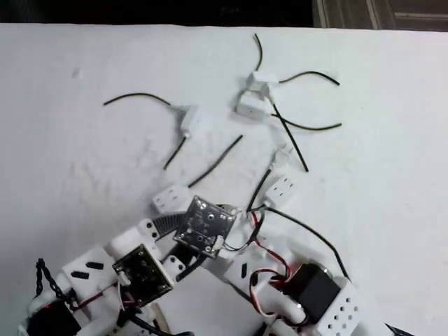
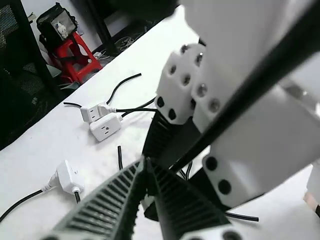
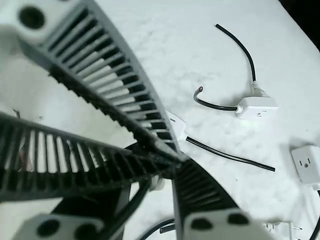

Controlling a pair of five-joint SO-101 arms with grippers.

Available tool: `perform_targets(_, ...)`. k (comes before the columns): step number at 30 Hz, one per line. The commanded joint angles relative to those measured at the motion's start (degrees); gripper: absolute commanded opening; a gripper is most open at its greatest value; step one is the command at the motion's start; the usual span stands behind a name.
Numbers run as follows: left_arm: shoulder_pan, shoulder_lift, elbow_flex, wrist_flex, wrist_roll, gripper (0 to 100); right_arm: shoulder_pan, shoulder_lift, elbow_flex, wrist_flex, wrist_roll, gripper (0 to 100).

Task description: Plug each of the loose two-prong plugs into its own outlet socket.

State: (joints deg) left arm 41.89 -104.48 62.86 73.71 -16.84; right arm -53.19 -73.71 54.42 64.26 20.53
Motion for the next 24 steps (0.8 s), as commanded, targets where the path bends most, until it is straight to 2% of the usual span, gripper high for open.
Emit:
perform_targets(1,-2.8,-0.1,-2.2,0.2,-0.3,2,-0.2,0.0,-0.3,-0.9,-0.3,1.9)
perform_targets(4,-12.9,-0.1,-2.3,0.1,-0.3,2,-0.1,0.0,-0.3,-0.9,-0.4,1.9)
perform_targets(9,-34.3,-0.1,-1.8,0.2,-0.3,2,2.6,0.2,-0.3,-2.3,-0.6,1.9)
perform_targets(13,-48.7,-0.1,-1.7,1.5,0.0,2,3.6,6.0,-0.7,-4.2,-0.8,1.9)
perform_targets(18,-60.9,-0.1,4.5,-0.4,0.3,2,3.5,19.6,-4.0,-8.8,-3.9,1.9)
perform_targets(24,-72.9,-0.1,18.5,-12.0,5.5,2,3.1,34.4,-9.8,-14.8,-7.3,1.9)
